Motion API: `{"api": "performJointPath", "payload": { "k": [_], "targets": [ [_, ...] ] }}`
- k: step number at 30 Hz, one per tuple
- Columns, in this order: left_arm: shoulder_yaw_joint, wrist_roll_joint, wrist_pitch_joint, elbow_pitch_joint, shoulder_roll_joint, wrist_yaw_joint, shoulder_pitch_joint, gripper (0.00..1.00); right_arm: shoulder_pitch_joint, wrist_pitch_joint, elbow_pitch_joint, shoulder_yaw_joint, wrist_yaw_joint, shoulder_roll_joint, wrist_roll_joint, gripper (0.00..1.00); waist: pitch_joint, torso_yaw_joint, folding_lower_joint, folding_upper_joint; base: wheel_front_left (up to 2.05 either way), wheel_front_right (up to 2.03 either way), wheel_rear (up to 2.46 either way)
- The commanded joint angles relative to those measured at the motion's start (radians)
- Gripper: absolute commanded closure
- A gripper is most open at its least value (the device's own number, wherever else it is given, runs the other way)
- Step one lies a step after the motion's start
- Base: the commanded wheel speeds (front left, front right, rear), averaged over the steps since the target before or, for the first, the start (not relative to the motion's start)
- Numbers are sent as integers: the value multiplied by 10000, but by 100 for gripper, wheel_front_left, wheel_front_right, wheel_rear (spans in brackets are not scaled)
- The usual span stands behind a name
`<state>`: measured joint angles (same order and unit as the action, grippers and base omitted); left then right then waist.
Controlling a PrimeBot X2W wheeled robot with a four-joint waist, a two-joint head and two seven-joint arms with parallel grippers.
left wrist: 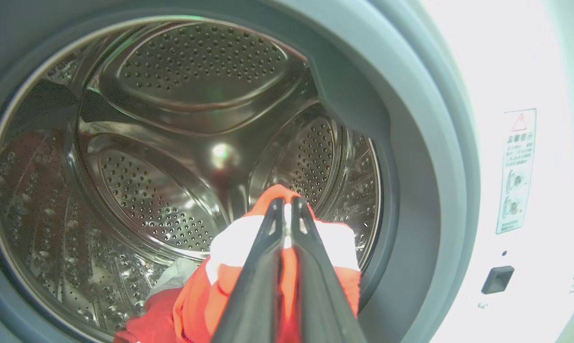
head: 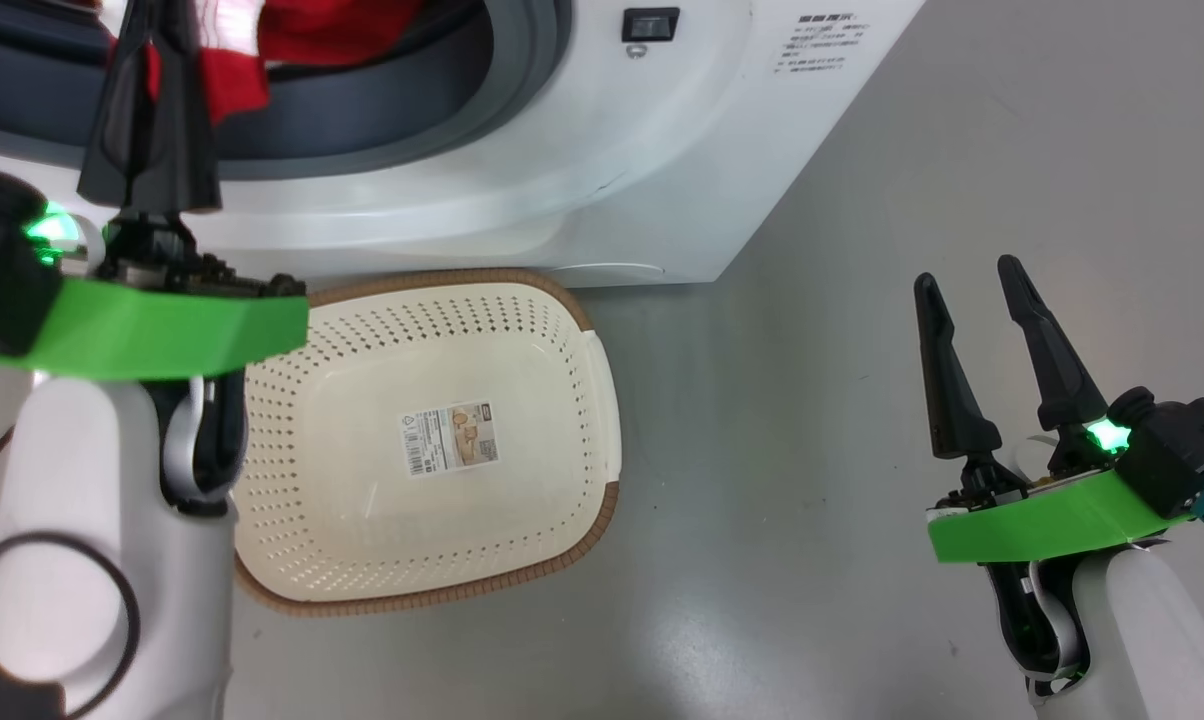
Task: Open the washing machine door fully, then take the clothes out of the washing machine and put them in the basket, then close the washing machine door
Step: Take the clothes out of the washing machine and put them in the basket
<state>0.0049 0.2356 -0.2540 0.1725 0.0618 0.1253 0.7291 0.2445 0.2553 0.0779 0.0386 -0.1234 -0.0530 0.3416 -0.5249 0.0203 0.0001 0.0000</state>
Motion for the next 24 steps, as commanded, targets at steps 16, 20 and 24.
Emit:
{"api": "performJointPath", "payload": {
  "k": [16,20,24],
  "targets": [
    [469,-439,-78,-2911,-68,53,-1610,100,-412,65,-227,247,-73,-43,-114,0,152,-77,-1,0,0,0,0],
    [440,-343,-78,-2548,-88,53,-1921,100,-398,65,-229,267,-73,-49,-110,0,121,-78,-1,0,0,0,0],
    [359,-303,-78,-2078,-101,53,-2228,100,-353,65,-247,269,-73,-46,-114,0,22,-83,-1,0,0,0,0]
  ]
}}
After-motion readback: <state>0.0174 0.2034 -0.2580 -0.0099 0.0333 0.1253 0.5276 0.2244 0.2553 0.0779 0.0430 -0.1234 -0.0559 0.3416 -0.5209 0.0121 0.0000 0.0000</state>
